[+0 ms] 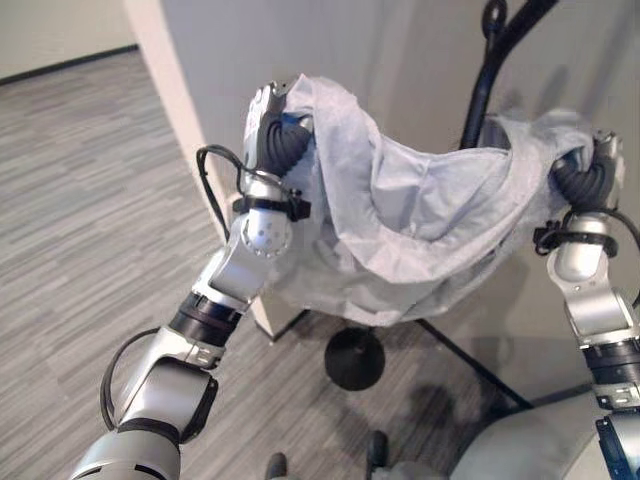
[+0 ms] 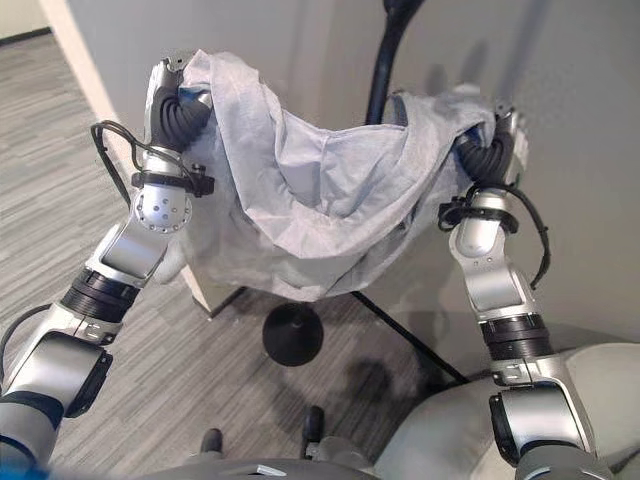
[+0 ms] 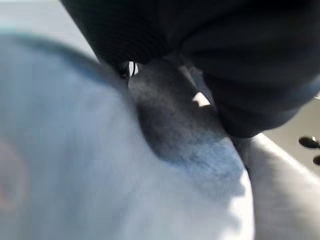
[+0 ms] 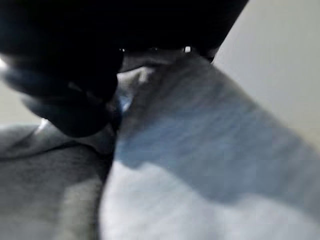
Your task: Hang the clothes on the sofa on the clothes rack.
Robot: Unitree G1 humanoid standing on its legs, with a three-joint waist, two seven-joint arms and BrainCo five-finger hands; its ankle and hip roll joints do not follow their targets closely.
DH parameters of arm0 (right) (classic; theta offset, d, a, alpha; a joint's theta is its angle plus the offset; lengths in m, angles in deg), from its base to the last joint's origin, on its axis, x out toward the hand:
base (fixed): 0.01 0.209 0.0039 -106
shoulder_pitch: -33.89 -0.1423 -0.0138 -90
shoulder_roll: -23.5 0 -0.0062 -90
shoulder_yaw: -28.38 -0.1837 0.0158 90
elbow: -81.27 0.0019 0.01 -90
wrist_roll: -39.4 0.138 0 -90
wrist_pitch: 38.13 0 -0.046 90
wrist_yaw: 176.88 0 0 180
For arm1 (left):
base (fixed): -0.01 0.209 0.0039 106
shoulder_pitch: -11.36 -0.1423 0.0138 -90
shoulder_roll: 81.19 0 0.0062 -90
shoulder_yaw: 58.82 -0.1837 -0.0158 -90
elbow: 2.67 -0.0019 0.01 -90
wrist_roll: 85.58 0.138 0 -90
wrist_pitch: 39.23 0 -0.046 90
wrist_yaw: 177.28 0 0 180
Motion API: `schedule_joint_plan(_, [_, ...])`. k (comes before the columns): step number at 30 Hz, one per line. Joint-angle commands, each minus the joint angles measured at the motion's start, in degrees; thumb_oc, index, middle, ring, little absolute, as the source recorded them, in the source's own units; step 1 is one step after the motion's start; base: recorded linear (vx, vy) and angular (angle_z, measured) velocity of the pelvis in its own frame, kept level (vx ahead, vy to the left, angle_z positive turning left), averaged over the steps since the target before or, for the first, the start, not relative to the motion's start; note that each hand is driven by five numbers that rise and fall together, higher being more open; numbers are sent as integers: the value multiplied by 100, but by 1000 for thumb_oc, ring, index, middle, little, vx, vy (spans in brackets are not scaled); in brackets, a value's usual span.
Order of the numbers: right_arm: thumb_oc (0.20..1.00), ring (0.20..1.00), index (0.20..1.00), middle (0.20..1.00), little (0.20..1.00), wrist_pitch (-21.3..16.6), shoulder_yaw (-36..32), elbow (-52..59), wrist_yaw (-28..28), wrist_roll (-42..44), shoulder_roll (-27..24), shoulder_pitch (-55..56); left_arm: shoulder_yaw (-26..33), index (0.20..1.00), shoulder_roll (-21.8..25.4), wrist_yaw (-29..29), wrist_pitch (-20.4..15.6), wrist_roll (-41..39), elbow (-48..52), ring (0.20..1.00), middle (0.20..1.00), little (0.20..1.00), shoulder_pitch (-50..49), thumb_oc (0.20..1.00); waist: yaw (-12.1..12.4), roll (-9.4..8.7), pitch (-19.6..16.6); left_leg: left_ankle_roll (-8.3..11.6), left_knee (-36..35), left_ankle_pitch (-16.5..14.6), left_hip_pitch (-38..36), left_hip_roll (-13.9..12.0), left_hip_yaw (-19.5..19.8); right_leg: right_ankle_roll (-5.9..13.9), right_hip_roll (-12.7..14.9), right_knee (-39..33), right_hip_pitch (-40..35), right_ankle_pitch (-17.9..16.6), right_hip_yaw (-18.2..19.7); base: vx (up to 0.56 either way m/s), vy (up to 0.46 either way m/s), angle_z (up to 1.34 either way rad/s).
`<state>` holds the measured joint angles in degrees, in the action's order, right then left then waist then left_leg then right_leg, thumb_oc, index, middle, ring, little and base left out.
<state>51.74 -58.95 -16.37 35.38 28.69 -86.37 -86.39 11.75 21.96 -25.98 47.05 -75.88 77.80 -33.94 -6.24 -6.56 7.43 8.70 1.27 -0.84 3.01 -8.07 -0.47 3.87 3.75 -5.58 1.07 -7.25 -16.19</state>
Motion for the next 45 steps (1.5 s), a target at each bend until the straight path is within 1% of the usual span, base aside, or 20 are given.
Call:
schedule_joint_plan(1, [200,200,200,200,200,-262,-52,21,107,-67,-357,-395,119,200,171,-95,-183,24,38,200,200,200,313,200,227,212,-486,-113,-434,-58,-58,179,-355,992,416,58,-103,533,252,7,44,57])
schedule_joint_plan(2, [200,200,200,200,200,-264,-48,16,109,-70,-354,-402,118,200,172,-96,-184,26,29,200,200,200,321,200,228,207,-486,-124,-445,-55,-64,189,-361,998,425,58,-100,532,258,5,15,53])
schedule_joint_plan(3, [200,200,200,200,200,-309,-65,32,138,-48,-350,-442,124,200,149,-103,-196,41,54,200,200,200,355,200,219,230,-489,-139,-456,-42,-46,261,-363,996,422,58,-91,541,236,50,37,36])
schedule_joint_plan(4, [200,200,200,200,200,-280,-117,55,138,-42,-285,-398,145,200,161,-97,-200,84,107,200,200,200,341,200,191,261,-545,-158,-494,-23,-86,316,-467,1004,451,58,-106,530,208,88,49,20])
schedule_joint_plan(8, [200,200,200,200,200,-260,-130,63,104,-114,-82,-279,200,200,180,-100,-205,73,86,200,200,200,262,200,179,297,-678,-175,-604,-32,-281,376,-612,985,529,58,-202,527,218,105,51,12])
schedule_joint_plan(13, [200,200,200,200,200,-261,-120,68,101,-114,-52,-251,204,200,185,-93,-197,68,87,200,200,200,237,200,188,298,-687,-172,-620,-43,-336,365,-642,990,545,58,-228,523,225,28,18,-11])
schedule_joint_plan(14, [200,200,200,200,200,-275,-81,110,58,-135,45,-217,222,200,208,-97,-171,76,62,200,200,200,180,200,187,339,-737,-170,-627,-80,-428,353,-699,1004,602,58,-259,507,194,85,56,-2])
schedule_joint_plan(19, [200,200,200,200,200,-277,-89,208,38,-176,150,-124,280,200,229,-118,-161,97,82,200,200,200,95,200,198,372,-737,-172,-627,-133,-537,315,-806,1033,627,58,-296,507,232,48,22,-9])
schedule_joint_plan(29, [200,200,200,200,200,-294,-253,491,143,-294,280,83,329,200,257,-160,-128,163,147,200,200,200,46,200,115,445,-745,-174,-627,-187,-629,281,-891,1048,644,58,-313,532,290,28,4,-5])
schedule_joint_plan(34, [200,200,200,200,200,-351,-447,825,237,-381,341,214,347,200,282,-191,-119,249,208,200,200,200,51,200,48,480,-742,-185,-627,-225,-678,260,-927,1061,635,58,-317,552,311,22,-5,-8])
schedule_joint_plan(39, [200,200,200,200,200,-401,-663,1010,331,-397,341,348,368,200,331,-219,-126,274,271,200,200,200,113,200,-27,511,-761,-194,-627,-254,-725,239,-978,1067,624,58,-314,562,343,22,-1,-7])
schedule_joint_plan(45, [200,200,200,200,200,-407,-796,1001,475,-432,180,284,273,200,370,-237,-127,273,219,200,200,200,344,200,-99,537,-781,-198,-627,-288,-777,219,-1020,1076,612,58,-311,570,380,18,-7,-11])
